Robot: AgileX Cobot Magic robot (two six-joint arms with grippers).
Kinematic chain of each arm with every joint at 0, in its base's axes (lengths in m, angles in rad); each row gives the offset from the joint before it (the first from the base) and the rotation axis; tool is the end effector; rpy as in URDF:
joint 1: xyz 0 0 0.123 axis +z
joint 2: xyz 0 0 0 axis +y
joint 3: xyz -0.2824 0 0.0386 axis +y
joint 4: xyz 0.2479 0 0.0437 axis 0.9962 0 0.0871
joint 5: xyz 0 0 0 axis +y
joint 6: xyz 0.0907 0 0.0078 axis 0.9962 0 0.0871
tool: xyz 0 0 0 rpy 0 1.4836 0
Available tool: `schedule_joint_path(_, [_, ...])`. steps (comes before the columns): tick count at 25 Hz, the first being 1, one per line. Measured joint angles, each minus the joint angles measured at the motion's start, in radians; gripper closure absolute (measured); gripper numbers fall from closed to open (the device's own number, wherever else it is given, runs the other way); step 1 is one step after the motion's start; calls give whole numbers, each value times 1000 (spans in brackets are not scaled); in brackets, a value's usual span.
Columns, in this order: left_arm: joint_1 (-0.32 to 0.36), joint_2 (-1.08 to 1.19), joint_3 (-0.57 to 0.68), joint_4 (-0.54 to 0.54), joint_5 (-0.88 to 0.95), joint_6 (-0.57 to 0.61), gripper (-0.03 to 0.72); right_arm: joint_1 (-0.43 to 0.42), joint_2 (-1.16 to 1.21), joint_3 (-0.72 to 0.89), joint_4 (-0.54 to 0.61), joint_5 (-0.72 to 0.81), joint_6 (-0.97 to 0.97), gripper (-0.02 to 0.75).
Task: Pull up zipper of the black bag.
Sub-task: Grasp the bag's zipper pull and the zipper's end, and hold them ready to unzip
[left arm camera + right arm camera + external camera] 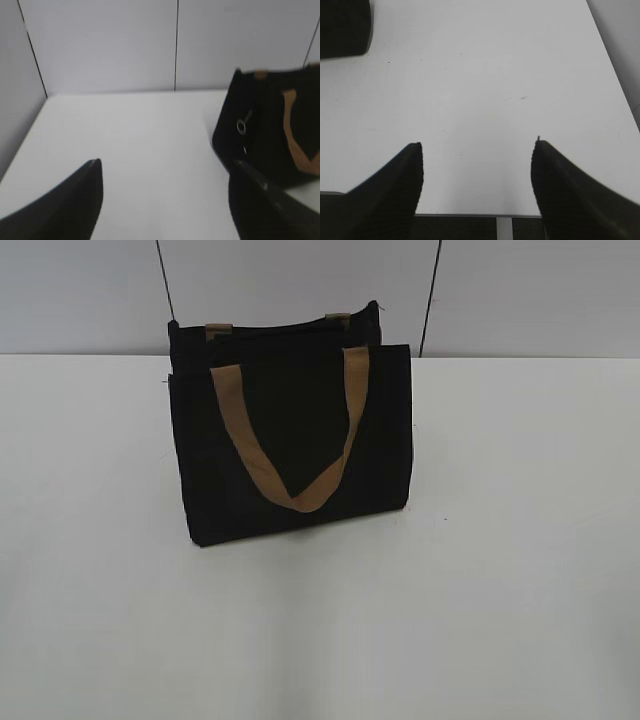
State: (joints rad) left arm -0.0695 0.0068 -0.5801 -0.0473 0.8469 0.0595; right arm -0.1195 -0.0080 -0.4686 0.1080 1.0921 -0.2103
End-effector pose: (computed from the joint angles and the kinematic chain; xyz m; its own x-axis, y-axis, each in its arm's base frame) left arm -0.0084 -0.0027 0.3178 -0.1813 0.0408 -0.9826 0.1093 0.9938 0.0211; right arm -0.0031 0.0092 0.2663 -0.4979 -0.1003 -0.8614 -0.0436 0.9949 -0.0907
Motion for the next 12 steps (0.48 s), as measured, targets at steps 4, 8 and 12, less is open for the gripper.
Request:
schedule_joint_path(4, [0, 116, 20, 63, -231, 0, 139, 0, 0, 0, 0, 0, 0, 223])
schedule_joint_path(8, [-2, 294, 104, 89, -543, 0, 155, 0, 0, 0, 0, 0, 0, 223])
schedule_joint_path(12, [-2, 521, 224, 133, -1010, -5, 157, 0, 0, 0, 0, 0, 0, 223])
